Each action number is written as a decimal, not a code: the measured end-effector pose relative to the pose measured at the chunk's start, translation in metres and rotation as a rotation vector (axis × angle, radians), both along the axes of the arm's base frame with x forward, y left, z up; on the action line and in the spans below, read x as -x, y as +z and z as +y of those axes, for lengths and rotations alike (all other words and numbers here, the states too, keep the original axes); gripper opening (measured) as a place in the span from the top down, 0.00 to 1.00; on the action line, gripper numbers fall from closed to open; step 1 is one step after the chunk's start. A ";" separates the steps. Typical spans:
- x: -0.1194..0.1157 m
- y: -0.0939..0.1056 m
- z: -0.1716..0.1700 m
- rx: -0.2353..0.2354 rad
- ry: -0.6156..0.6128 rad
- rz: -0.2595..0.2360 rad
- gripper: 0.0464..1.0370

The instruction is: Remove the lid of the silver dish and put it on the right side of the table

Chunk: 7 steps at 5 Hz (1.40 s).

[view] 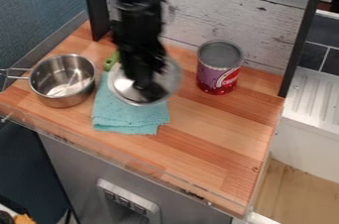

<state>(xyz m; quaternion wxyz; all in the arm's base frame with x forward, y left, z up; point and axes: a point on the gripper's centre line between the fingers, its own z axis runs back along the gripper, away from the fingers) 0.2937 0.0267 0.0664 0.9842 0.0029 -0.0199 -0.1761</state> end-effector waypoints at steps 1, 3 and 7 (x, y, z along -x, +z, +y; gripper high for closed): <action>0.000 -0.021 -0.037 0.006 -0.102 0.055 0.76; 0.006 -0.062 -0.075 -0.041 -0.237 0.154 0.76; 0.006 -0.065 -0.097 -0.041 -0.323 0.145 0.69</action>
